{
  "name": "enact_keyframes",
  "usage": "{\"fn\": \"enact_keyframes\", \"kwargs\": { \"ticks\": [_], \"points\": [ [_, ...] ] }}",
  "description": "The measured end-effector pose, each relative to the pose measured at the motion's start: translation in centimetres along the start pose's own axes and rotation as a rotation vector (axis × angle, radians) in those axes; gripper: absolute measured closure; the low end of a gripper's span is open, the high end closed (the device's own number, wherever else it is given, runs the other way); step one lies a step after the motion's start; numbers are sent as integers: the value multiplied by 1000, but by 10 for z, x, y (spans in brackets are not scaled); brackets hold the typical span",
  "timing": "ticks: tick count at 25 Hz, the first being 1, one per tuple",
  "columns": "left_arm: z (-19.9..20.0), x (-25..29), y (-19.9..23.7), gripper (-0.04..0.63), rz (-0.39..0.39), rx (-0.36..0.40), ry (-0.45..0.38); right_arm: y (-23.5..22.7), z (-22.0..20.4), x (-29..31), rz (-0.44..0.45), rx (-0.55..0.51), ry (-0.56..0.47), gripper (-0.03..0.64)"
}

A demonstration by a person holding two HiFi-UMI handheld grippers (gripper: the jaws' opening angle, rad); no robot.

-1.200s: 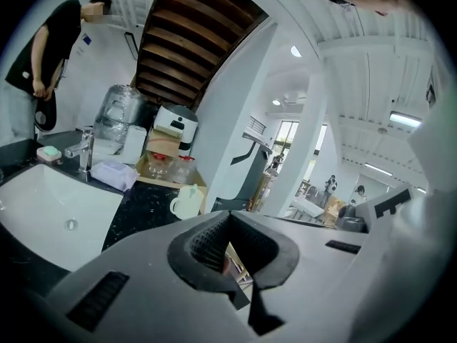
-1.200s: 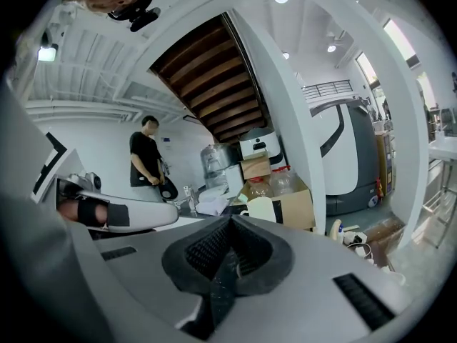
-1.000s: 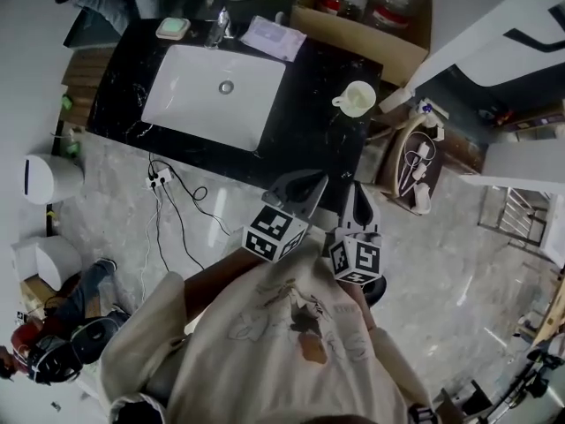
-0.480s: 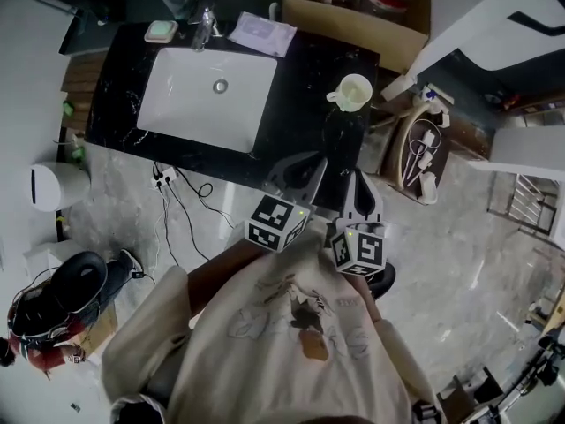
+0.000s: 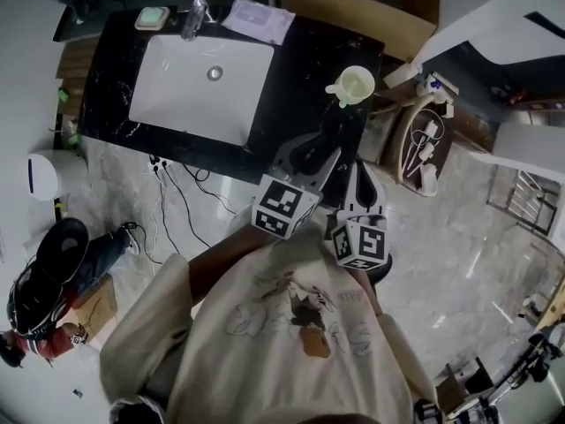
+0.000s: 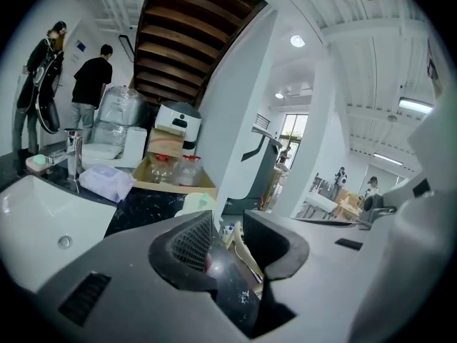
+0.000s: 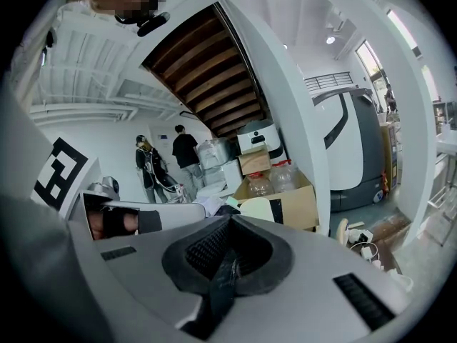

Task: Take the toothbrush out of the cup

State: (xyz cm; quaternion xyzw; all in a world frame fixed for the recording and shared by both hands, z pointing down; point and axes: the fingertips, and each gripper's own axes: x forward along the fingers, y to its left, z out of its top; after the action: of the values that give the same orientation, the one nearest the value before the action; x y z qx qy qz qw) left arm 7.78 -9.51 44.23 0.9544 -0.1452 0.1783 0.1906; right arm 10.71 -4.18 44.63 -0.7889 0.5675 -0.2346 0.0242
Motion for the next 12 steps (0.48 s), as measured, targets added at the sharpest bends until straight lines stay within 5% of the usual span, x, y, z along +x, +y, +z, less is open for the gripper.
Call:
{"fn": "enact_keyframes", "kwargs": {
  "ticks": [12],
  "points": [
    [-7, 39, 23, 430, 39, 26, 37, -22, -3, 28, 13, 10, 53, 603]
  ]
}}
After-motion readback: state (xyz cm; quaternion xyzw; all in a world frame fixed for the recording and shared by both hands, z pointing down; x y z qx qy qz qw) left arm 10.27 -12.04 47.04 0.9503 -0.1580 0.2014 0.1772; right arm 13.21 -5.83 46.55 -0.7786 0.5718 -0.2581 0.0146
